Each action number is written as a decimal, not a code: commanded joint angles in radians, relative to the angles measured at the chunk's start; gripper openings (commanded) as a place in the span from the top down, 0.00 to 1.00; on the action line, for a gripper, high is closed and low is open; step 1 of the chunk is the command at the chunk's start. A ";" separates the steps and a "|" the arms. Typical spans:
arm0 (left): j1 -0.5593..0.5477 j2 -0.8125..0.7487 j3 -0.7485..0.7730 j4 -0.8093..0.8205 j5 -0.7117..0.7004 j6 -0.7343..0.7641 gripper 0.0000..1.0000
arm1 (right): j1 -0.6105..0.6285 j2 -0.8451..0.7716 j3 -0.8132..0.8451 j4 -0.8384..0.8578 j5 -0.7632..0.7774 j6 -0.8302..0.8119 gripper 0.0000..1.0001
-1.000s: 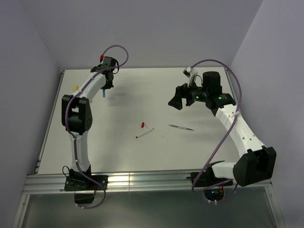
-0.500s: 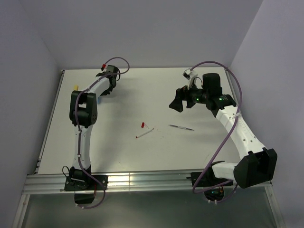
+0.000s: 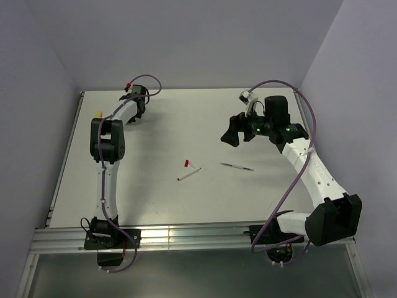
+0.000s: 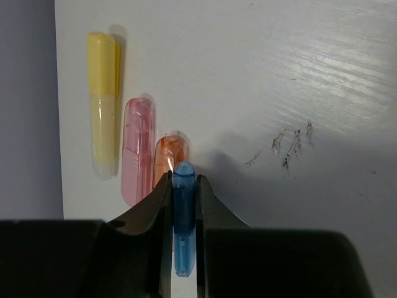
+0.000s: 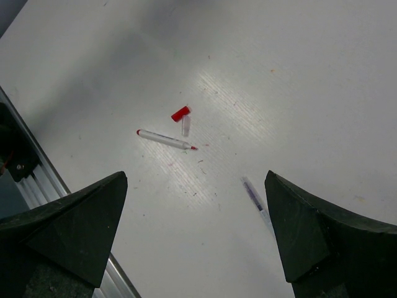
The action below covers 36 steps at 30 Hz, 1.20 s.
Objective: Insert the pens into the pen caps
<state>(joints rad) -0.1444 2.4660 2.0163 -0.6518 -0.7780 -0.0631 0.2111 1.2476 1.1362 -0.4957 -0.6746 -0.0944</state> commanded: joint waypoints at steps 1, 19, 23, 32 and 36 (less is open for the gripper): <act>-0.001 0.022 -0.001 0.023 0.022 -0.001 0.86 | -0.010 -0.022 0.002 0.006 -0.005 0.005 0.00; -0.007 -0.042 -0.007 -0.022 0.163 -0.037 0.48 | -0.010 0.012 0.028 -0.014 -0.014 0.004 0.00; -0.044 -0.139 -0.050 0.020 0.223 -0.020 0.38 | -0.012 0.016 0.040 -0.027 0.010 -0.004 0.00; -0.099 -0.452 -0.153 0.030 0.609 -0.012 0.32 | -0.078 0.033 0.134 -0.142 -0.062 -0.054 0.00; -0.110 -0.625 -0.321 0.046 0.894 0.087 0.33 | -0.127 0.027 0.157 -0.230 -0.082 -0.116 0.00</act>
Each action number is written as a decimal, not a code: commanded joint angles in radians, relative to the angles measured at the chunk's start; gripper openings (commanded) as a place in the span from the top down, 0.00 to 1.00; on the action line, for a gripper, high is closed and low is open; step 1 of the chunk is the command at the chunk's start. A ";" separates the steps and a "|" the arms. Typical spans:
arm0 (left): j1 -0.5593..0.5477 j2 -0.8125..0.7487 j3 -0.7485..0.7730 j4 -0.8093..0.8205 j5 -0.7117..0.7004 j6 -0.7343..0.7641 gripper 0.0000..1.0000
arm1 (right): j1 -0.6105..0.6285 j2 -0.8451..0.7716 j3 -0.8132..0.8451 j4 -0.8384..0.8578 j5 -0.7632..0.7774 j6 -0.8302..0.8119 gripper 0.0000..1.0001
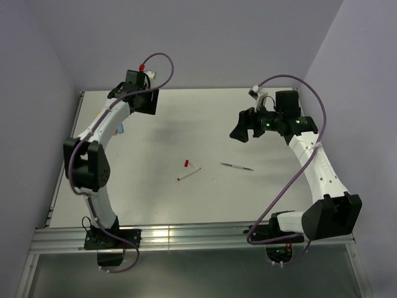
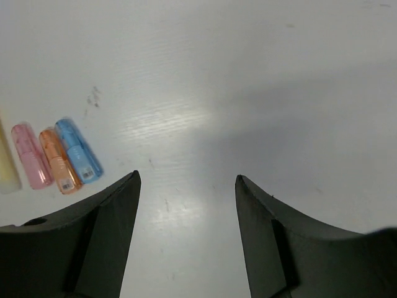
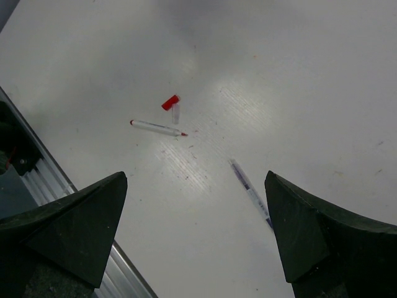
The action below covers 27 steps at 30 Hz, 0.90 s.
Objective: Insert the pens into the pen caps
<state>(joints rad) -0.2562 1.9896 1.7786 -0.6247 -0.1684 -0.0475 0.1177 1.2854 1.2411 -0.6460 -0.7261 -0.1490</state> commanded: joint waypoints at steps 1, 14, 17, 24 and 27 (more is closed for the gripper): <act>-0.003 -0.210 -0.117 0.016 0.340 0.116 0.33 | -0.042 -0.009 0.057 -0.099 -0.026 -0.092 0.00; -0.329 -0.315 -0.470 -0.118 0.463 0.222 0.51 | -0.090 -0.001 -0.009 -0.336 0.163 -0.254 0.00; -0.402 -0.299 -0.517 -0.099 0.409 0.215 0.52 | -0.096 -0.017 -0.014 -0.343 0.172 -0.253 0.00; -0.498 -0.178 -0.450 -0.093 0.316 0.222 0.54 | -0.099 -0.006 -0.002 -0.360 0.178 -0.242 0.00; -0.512 -0.118 -0.407 -0.095 0.300 0.225 0.54 | -0.099 -0.014 0.000 -0.368 0.179 -0.239 0.00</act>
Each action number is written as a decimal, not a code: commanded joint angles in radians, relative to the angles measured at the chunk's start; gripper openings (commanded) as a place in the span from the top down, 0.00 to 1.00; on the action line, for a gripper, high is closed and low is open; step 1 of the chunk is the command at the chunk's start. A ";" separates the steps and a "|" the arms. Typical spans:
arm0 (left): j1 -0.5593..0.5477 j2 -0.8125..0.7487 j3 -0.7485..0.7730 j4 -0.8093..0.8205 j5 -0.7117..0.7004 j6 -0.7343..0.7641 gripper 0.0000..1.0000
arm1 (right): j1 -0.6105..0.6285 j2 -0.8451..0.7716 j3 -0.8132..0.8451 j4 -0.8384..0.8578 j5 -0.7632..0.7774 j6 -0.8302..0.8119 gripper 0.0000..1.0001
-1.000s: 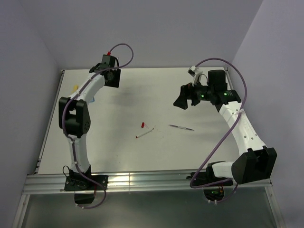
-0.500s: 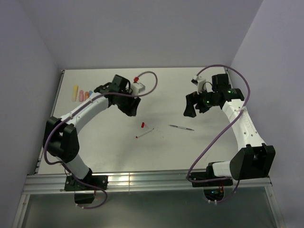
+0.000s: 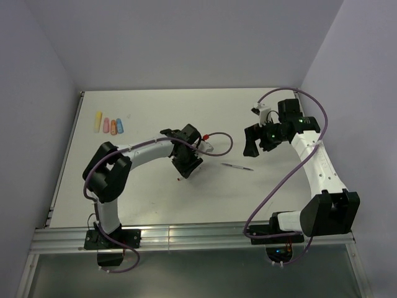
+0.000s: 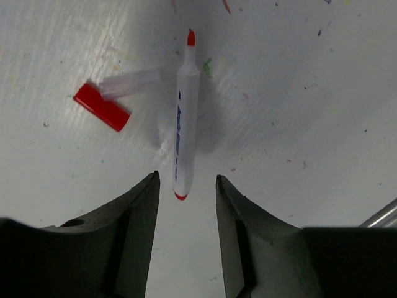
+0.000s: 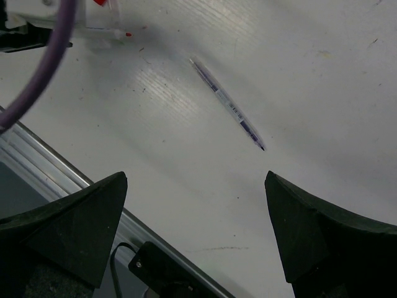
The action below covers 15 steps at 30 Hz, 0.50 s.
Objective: Insert the pens into the pen caps
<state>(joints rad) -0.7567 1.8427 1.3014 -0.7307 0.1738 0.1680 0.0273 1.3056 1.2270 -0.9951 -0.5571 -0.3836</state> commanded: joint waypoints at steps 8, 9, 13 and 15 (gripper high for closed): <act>-0.032 0.147 0.174 -0.013 -0.037 0.037 0.56 | -0.009 -0.051 0.014 -0.033 0.009 -0.003 0.00; -0.035 0.162 0.180 -0.015 -0.043 0.041 0.56 | -0.010 -0.051 0.014 -0.034 0.011 -0.005 0.00; -0.052 0.197 0.205 -0.024 -0.053 0.044 0.58 | -0.012 -0.054 0.014 -0.036 0.014 -0.009 0.00; -0.067 0.208 0.214 -0.026 -0.062 0.044 0.58 | -0.012 -0.055 0.017 -0.039 0.017 -0.012 0.00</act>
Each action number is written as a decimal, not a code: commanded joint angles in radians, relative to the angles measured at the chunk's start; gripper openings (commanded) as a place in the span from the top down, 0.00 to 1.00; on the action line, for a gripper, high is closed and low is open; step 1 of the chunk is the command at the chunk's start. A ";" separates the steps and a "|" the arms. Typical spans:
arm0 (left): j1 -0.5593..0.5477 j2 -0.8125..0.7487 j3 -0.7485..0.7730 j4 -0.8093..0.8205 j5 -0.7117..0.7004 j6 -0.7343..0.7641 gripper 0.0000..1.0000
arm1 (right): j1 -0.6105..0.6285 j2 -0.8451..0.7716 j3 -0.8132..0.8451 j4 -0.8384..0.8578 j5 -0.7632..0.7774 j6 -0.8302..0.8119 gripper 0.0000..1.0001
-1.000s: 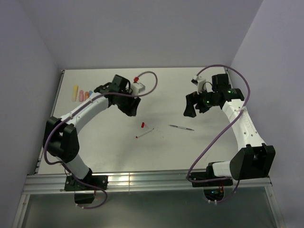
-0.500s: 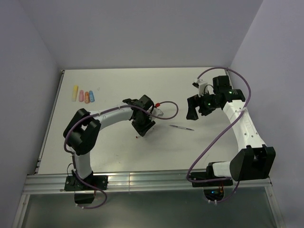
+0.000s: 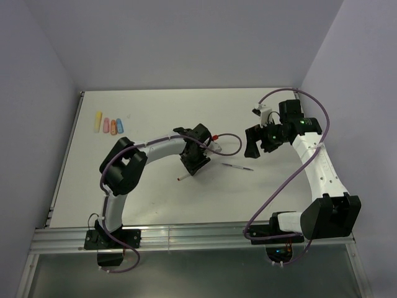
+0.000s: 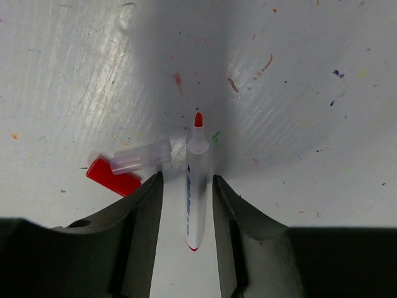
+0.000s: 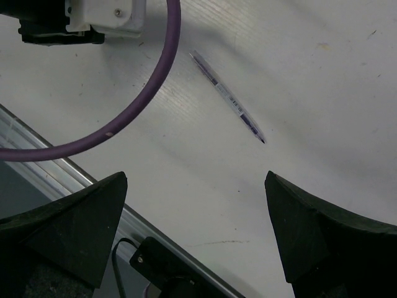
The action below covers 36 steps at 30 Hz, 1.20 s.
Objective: Insert the pens into the pen caps
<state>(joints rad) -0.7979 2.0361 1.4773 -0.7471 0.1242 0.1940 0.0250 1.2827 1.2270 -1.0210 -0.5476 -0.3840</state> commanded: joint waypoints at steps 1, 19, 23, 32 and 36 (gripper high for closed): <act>-0.033 0.025 0.038 -0.011 -0.020 0.021 0.58 | -0.010 -0.033 0.019 -0.013 0.014 -0.016 0.00; -0.112 -0.019 0.193 -0.170 0.169 -0.073 1.00 | -0.017 -0.062 0.037 -0.008 0.023 -0.036 0.00; -0.090 -0.138 0.308 -0.184 0.258 -0.132 1.00 | -0.054 -0.089 0.063 0.030 -0.067 -0.023 0.00; 0.091 -0.462 0.077 0.409 0.555 -0.482 1.00 | -0.048 -0.178 -0.065 0.625 -0.480 0.413 0.01; 0.135 -0.517 -0.007 0.633 0.574 -0.627 1.00 | -0.025 -0.177 -0.171 0.983 -0.577 0.711 0.02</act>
<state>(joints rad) -0.6727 1.5143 1.5410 -0.3603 0.6128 -0.2661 -0.0151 1.1080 1.1183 -0.3954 -0.9783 0.0429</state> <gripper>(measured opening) 0.148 0.987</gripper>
